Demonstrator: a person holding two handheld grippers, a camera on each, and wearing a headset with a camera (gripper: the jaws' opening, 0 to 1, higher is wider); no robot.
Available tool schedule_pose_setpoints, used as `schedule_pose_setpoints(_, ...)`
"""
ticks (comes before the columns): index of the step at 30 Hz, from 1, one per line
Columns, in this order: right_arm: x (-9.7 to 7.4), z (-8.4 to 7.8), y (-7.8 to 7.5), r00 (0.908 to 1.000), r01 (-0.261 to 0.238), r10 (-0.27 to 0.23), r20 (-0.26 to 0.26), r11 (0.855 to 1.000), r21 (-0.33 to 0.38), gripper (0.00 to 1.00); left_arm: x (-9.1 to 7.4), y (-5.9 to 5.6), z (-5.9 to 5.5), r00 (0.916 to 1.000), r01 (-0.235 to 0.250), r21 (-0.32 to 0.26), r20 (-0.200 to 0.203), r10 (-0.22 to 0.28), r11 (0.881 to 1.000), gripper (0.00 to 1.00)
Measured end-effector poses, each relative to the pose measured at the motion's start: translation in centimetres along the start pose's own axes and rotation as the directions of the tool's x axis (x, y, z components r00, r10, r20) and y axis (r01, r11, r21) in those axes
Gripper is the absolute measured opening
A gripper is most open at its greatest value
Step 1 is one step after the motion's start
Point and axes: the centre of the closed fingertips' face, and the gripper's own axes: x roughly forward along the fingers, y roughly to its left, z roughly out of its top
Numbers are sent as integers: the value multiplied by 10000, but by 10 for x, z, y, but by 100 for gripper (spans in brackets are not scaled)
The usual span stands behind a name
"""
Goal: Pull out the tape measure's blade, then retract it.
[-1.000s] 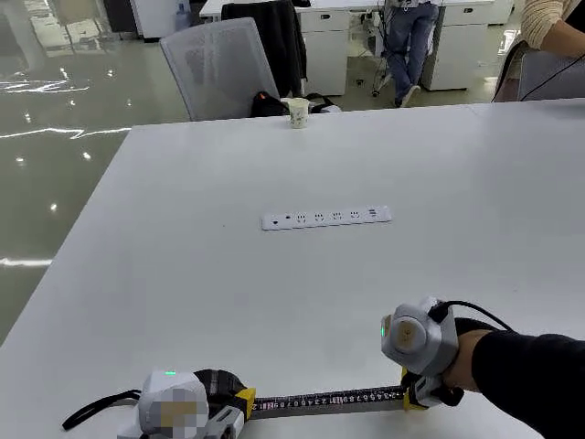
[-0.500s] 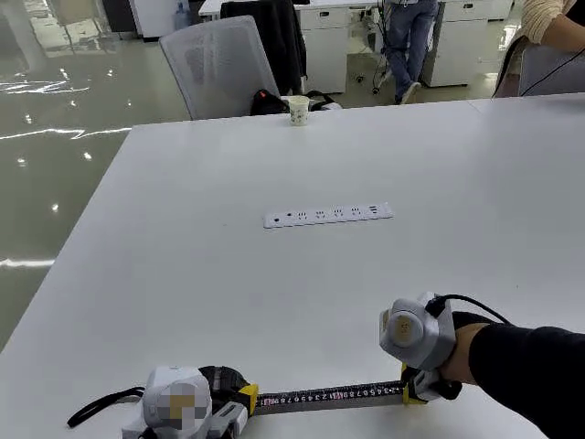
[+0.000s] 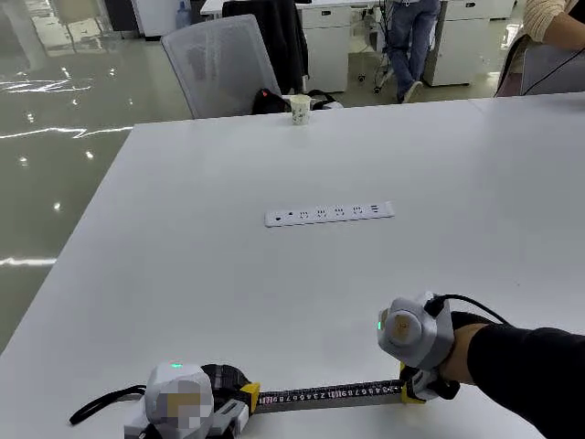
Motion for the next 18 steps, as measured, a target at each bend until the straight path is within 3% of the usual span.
schedule_pose_setpoints(18,1,5,0,9998,67,-68,206,10000,56,11,0,-1,-1,10000,22,27,-34,-22,10000,60)
